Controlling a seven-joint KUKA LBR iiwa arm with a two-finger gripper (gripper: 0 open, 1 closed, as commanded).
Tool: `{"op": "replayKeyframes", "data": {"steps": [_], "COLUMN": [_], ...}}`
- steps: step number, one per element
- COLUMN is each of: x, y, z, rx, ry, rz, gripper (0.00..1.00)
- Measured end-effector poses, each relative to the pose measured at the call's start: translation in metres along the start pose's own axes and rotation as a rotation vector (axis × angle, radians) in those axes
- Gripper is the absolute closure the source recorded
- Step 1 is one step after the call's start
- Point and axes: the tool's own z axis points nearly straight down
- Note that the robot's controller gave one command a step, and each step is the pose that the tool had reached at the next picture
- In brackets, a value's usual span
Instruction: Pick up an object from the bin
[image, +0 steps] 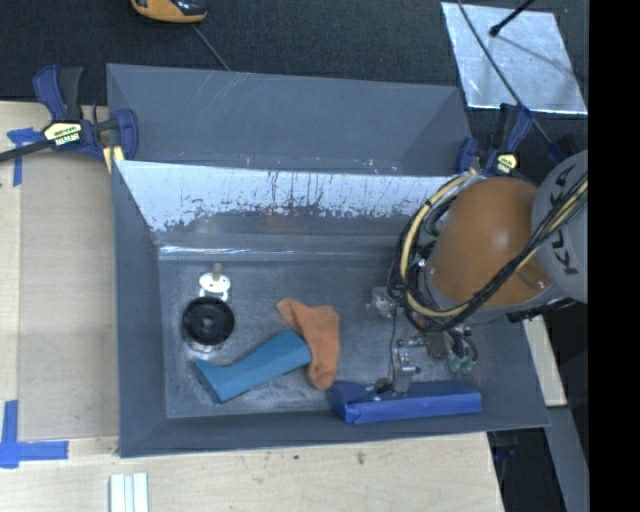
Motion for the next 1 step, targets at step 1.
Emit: {"op": "replayKeyframes", "data": {"steps": [1], "x": [-0.002], "y": [-0.0001], "z": [-0.0042], "rx": [0.001], "ry": [-0.008], "rz": [-0.001], "gripper": [0.0]}}
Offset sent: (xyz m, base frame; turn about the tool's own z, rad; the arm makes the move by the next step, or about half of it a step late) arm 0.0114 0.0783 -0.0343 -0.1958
